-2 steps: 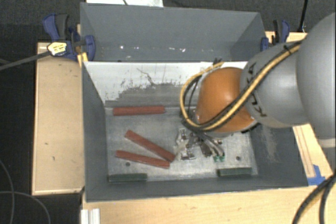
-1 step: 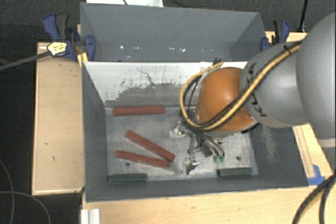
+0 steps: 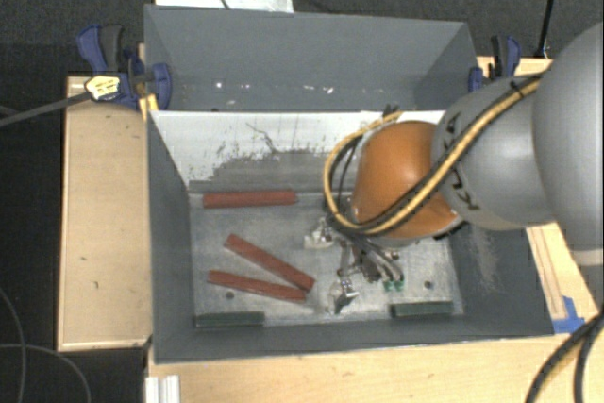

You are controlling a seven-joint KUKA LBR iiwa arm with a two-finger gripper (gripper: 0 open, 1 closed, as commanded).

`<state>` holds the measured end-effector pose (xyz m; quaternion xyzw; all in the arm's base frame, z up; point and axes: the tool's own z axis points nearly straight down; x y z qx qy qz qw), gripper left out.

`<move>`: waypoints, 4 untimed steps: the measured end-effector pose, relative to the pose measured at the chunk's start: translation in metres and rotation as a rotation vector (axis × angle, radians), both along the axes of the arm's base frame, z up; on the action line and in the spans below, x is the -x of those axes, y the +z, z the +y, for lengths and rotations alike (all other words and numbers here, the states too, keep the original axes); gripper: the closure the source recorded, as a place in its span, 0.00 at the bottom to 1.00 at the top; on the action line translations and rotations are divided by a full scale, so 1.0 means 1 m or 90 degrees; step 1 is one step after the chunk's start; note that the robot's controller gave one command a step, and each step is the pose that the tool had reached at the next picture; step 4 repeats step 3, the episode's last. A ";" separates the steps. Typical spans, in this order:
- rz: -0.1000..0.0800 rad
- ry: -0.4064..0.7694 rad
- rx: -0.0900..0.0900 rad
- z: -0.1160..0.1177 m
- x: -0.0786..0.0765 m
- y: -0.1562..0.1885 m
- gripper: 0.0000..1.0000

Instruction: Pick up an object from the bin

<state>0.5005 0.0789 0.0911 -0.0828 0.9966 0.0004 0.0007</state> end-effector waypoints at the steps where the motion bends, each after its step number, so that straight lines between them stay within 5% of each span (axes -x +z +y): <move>1: -0.006 -0.082 -0.003 0.067 -0.036 -0.017 1.00; 2: -0.006 -0.082 -0.003 0.067 -0.036 -0.017 1.00; 3: -0.004 -0.078 -0.001 0.070 -0.057 0.135 1.00; 4: -0.004 -0.078 -0.001 0.070 -0.057 0.135 1.00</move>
Offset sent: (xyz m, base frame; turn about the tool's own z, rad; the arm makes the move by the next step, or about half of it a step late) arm 0.0000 0.0000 0.0000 0.0000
